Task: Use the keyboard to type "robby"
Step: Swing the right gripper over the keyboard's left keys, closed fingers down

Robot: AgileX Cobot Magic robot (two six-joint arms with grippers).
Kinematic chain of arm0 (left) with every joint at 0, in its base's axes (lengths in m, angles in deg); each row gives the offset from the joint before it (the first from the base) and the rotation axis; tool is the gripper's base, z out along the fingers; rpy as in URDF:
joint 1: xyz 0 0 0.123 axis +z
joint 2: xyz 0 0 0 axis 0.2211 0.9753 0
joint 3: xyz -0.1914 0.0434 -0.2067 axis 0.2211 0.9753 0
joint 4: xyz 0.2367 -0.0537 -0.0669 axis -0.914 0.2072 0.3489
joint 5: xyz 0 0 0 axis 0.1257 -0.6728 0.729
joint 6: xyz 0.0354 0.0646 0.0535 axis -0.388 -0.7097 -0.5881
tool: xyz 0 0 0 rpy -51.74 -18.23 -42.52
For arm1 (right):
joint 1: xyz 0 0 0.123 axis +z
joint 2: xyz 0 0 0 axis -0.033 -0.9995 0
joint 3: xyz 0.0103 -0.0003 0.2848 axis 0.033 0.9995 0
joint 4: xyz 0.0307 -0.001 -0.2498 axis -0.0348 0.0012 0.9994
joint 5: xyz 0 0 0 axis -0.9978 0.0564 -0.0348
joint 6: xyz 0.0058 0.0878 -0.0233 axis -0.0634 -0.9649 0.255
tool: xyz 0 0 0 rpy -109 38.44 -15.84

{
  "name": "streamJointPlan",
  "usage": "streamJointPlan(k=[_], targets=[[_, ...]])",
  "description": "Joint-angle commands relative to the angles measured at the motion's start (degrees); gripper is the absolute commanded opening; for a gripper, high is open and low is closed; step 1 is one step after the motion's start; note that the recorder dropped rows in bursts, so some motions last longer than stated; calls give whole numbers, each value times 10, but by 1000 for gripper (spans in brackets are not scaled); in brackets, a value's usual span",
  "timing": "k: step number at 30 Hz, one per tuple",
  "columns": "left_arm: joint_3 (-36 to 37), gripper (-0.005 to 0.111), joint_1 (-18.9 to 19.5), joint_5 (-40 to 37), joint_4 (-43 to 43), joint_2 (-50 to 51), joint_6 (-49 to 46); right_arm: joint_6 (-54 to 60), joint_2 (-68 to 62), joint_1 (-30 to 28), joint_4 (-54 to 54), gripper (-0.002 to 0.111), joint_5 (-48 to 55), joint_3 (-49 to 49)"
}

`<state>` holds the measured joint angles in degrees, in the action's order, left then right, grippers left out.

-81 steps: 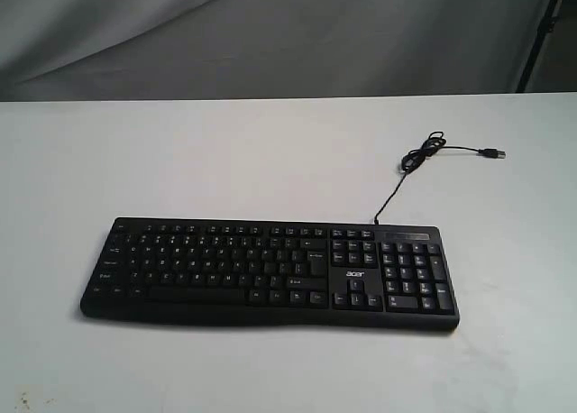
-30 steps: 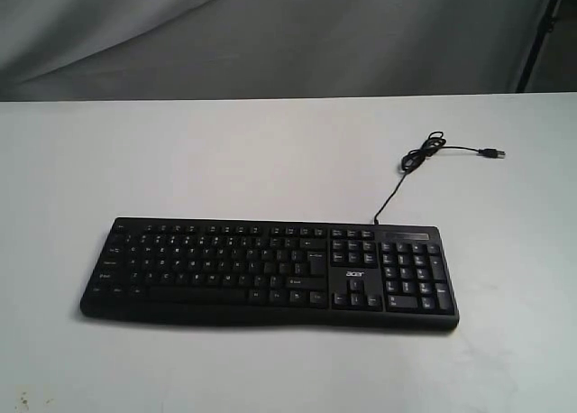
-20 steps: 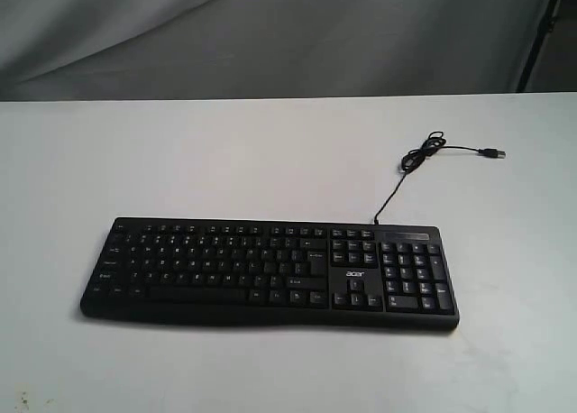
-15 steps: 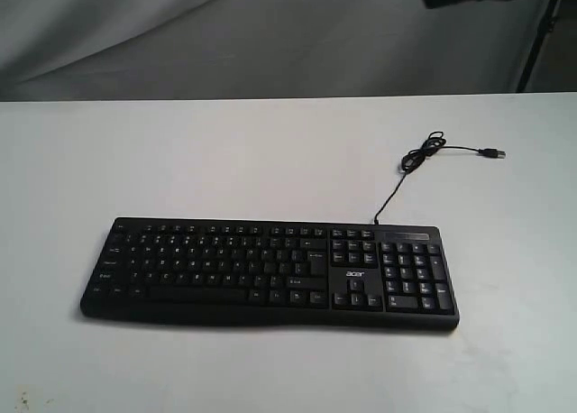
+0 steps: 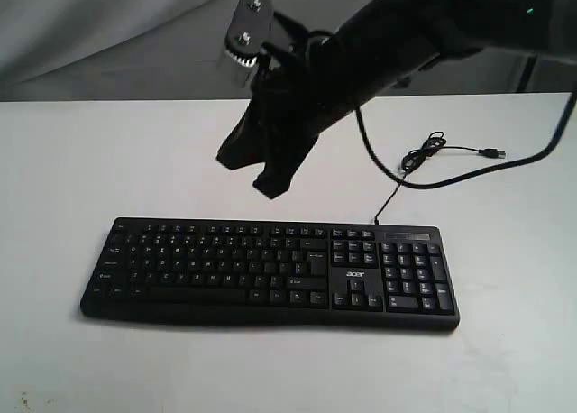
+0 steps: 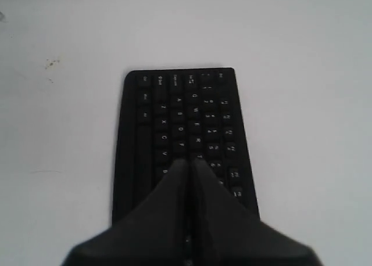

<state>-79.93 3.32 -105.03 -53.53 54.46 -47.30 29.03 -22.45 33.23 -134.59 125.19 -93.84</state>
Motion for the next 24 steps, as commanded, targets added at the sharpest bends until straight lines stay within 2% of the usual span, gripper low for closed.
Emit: streamJointPlan(k=[1, 6, 24], targets=[[2, 0, -4, 3, -3, -2, 2, 96, -37, 13, -88, 0, -8, -3], [2, 0, -4, 3, -3, -2, 2, 106, -61, 42, -78, 0, -50, -3], [2, 0, -4, 3, -3, -2, 2, 116, -118, 64, -123, 0, -141, -3]])
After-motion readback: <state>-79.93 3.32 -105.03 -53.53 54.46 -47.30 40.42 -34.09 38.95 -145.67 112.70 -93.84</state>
